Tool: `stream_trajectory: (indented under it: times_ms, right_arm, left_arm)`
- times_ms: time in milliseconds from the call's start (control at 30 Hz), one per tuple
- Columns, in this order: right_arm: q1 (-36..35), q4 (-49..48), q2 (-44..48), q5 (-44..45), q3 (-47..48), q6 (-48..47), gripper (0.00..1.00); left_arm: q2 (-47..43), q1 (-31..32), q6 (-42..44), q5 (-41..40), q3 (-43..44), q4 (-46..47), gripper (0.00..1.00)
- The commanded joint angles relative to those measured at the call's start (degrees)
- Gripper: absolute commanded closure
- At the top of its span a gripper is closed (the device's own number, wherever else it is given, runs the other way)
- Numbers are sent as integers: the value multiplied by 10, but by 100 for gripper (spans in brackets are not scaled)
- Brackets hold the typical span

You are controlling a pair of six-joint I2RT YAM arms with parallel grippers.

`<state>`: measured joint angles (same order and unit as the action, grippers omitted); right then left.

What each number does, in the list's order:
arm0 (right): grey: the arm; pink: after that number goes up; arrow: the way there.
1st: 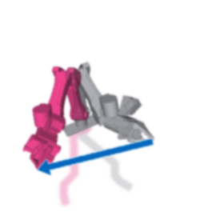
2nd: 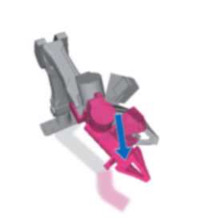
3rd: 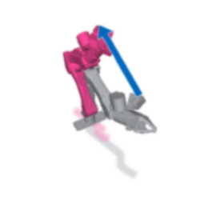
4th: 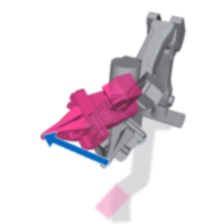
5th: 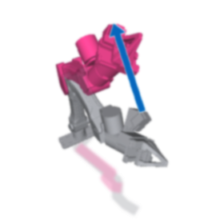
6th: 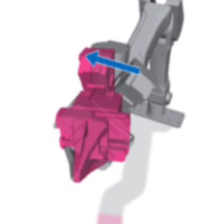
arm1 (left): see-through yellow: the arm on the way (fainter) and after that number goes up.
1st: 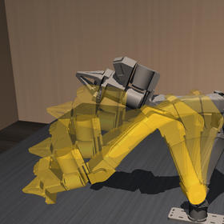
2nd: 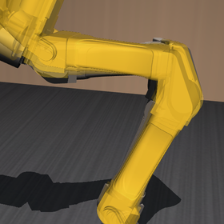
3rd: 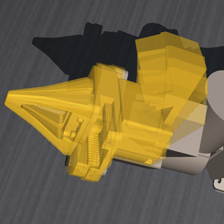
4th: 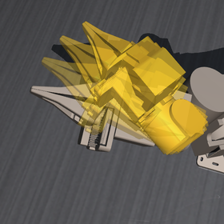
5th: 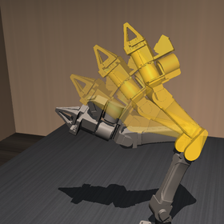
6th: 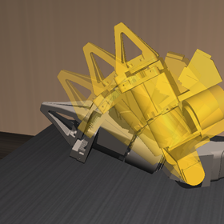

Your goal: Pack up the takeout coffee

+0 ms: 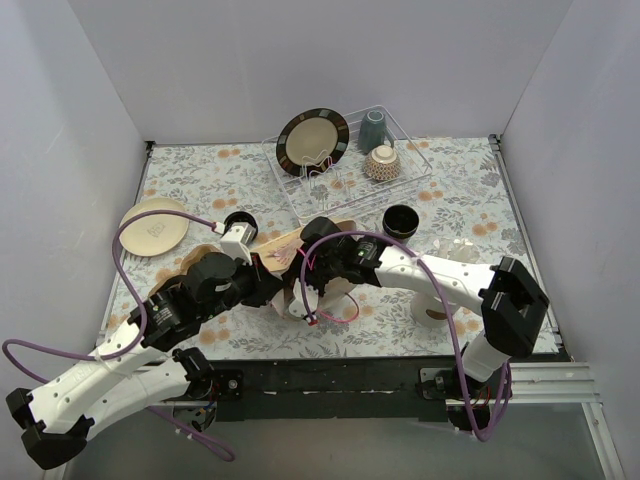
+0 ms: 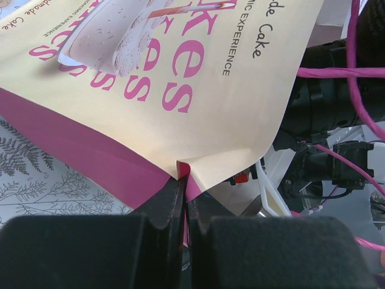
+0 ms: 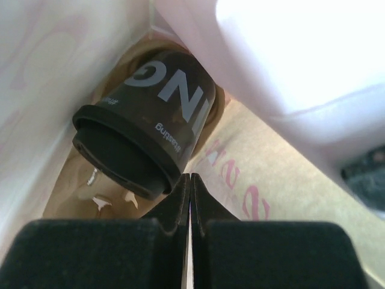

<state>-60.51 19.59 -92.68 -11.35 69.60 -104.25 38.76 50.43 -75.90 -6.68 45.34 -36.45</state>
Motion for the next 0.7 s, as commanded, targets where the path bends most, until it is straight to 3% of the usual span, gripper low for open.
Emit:
stream_trajectory:
  times_ms: [0, 333, 400, 433, 467, 533, 667]
  right_arm:
    - [0, -7, 28, 25, 4, -17, 99]
    - [8, 22, 70, 24, -20, 18, 99]
    - [9, 21, 73, 20, -29, 11, 90]
    - [10, 34, 71, 19, -30, 7, 73]
    - [10, 47, 67, 18, -26, 5, 63]
    - [10, 76, 54, 14, -17, 3, 50]
    - [8, 70, 43, 13, -12, -17, 47]
  left_arm:
    - [-12, 3, 0, 1, 4, -20, 100]
    - [-18, 3, -2, -2, 6, -23, 100]
    - [-20, 3, -2, -2, 5, -22, 100]
    - [-20, 3, -2, -1, 4, -21, 100]
    - [-21, 3, -2, 1, 2, -19, 100]
    - [-22, 3, -2, 5, -2, -14, 100]
    - [-20, 3, 1, 7, -2, -6, 100]
